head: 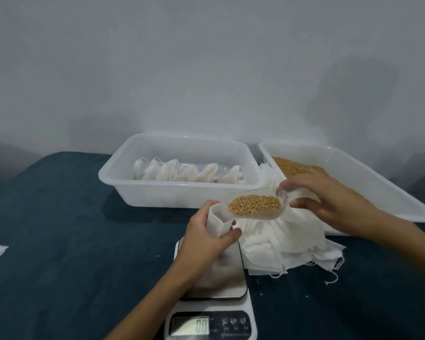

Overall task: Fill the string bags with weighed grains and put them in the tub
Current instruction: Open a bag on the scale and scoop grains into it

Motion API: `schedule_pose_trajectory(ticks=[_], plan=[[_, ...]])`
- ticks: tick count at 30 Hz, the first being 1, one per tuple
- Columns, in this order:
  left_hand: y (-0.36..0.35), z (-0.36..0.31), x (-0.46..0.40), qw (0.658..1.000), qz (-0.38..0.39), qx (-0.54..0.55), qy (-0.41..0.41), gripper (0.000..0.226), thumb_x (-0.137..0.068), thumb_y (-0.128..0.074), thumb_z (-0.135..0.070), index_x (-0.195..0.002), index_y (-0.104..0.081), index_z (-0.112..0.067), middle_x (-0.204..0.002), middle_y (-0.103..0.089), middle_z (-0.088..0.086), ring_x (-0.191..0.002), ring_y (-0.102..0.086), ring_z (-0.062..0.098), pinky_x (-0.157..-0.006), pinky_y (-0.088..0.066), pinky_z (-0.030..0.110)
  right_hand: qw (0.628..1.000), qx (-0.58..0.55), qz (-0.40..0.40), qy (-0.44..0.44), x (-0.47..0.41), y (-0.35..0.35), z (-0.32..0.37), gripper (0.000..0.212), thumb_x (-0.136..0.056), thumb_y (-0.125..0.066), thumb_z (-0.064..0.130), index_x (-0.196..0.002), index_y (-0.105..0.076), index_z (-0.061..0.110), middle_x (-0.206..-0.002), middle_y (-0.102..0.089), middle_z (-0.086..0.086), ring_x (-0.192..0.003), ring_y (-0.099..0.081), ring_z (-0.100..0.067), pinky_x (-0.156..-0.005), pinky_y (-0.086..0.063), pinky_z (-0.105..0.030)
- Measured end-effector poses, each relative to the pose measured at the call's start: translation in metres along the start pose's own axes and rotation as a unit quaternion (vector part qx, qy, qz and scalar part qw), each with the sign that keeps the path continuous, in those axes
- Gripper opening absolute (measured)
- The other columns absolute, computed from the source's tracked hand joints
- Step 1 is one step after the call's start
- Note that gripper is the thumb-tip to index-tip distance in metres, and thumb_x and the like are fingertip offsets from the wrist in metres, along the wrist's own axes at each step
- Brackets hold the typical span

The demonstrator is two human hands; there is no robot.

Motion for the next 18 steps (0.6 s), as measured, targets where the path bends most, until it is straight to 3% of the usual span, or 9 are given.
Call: schedule_pose_trajectory(ticks=[3, 6, 10, 15, 18], plan=[[-0.001, 0.000, 0.001, 1.000, 0.013, -0.002, -0.002, 0.036, -0.079, -0.083, -0.033, -0.110, -0.064, -0.031, -0.100, -0.075, -0.005, -0.095, -0.073, 0.018, -0.084, -0.060, 0.039, 0.999, 0.031, 0.003, 0.012, -0.003, 0.008, 0.003, 0.032, -0.091, -0.071, 0.011, -0.115, -0.066, 0.031, -0.115, -0.060, 0.030, -0.109, -0.047, 0.018, -0.118, -0.025, -0.044], [-0.002, -0.002, 0.001, 1.000, 0.012, -0.005, 0.000, 0.037, -0.079, -0.082, -0.035, -0.110, -0.064, -0.030, -0.100, -0.075, -0.006, -0.096, -0.072, 0.019, -0.087, -0.059, 0.043, 0.996, 0.088, -0.006, 0.023, -0.005, 0.015, 0.006, 0.034, -0.088, -0.073, 0.008, -0.112, -0.068, 0.030, -0.107, -0.057, 0.029, -0.106, -0.058, -0.007, -0.124, -0.014, -0.050], [-0.002, -0.003, 0.002, 1.000, 0.007, -0.017, 0.005, 0.037, -0.079, -0.081, -0.036, -0.111, -0.064, -0.035, -0.108, -0.074, -0.006, -0.103, -0.069, 0.022, -0.093, -0.058, 0.052, 0.984, 0.164, -0.029, 0.059, -0.009, 0.020, 0.019, 0.037, -0.078, -0.082, -0.001, -0.109, -0.074, 0.016, -0.099, -0.055, 0.019, -0.096, -0.065, -0.025, -0.118, -0.023, -0.063], [-0.003, -0.004, 0.003, 1.000, 0.004, -0.026, 0.012, 0.038, -0.076, -0.080, -0.041, -0.109, -0.063, -0.037, -0.110, -0.072, -0.012, -0.109, -0.065, 0.013, -0.098, -0.055, 0.042, 0.978, 0.195, -0.029, 0.064, -0.014, 0.021, 0.027, 0.038, -0.077, -0.082, -0.001, -0.110, -0.075, 0.015, -0.102, -0.069, 0.001, -0.099, -0.067, -0.033, -0.116, -0.026, -0.064], [-0.004, -0.004, 0.003, 1.000, 0.008, -0.019, 0.021, 0.041, -0.077, -0.080, -0.041, -0.114, -0.064, -0.033, -0.117, -0.071, -0.008, -0.117, -0.063, 0.019, -0.103, -0.053, 0.049, 0.976, 0.202, -0.030, 0.073, -0.016, 0.020, 0.029, 0.037, -0.078, -0.082, 0.000, -0.111, -0.075, 0.016, -0.099, -0.069, 0.000, -0.097, -0.067, -0.033, -0.116, -0.026, -0.064]])
Point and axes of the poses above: each hand's wrist, its own x-axis away from the middle knuckle, its own y-axis out of the back of the hand, z = x × y, the point moved 1 cm from there along -x, towards the middle knuckle
